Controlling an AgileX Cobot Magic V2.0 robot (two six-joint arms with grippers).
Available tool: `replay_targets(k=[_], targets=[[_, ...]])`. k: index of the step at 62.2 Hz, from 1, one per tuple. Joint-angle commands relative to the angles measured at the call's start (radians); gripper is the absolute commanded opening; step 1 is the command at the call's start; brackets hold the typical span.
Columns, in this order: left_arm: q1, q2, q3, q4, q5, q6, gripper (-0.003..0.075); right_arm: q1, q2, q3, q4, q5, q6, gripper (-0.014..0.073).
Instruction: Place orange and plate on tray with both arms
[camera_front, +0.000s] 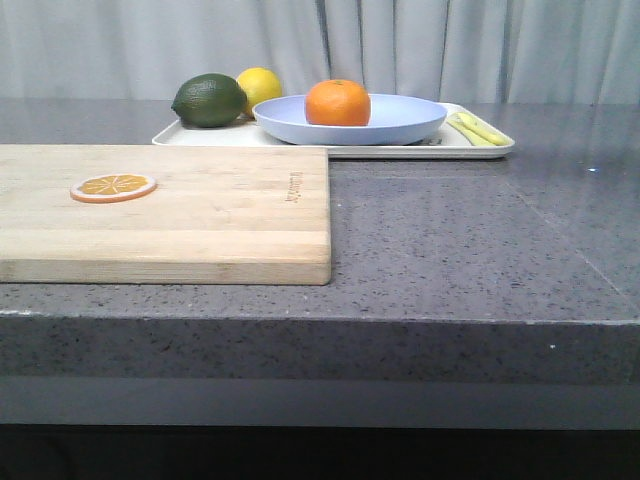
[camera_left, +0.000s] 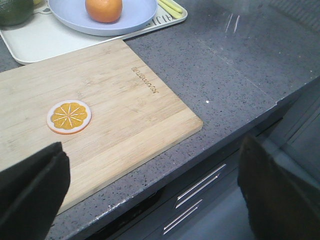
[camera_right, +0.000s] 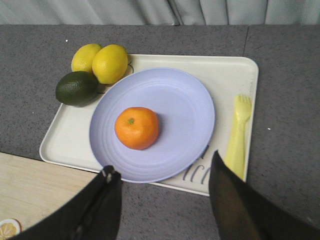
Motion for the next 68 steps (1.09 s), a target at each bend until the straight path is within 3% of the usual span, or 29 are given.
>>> replay_targets(k=[1, 15, 32, 61, 68], targets=[[0.000, 0.002, -0.026, -0.021, -0.066, -0.003, 0.0652, 0.001, -0.149, 0.109, -0.057, -0.115, -0.041, 0.0414], [0.000, 0.002, -0.026, -0.021, -0.066, -0.003, 0.0652, 0.001, -0.472, 0.482, -0.111, -0.181, -0.141, 0.0414], [0.000, 0.002, -0.026, -0.021, -0.066, -0.003, 0.0652, 0.001, -0.785, 0.836, -0.164, -0.158, -0.141, 0.0414], [0.000, 0.002, -0.026, -0.021, -0.066, -0.003, 0.0650, 0.001, -1.183, 1.078, -0.164, -0.065, -0.141, 0.0414], [0.000, 0.002, -0.026, -0.021, -0.066, -0.003, 0.0585, 0.001, -1.187, 1.079, -0.164, -0.034, -0.141, 0.0412]])
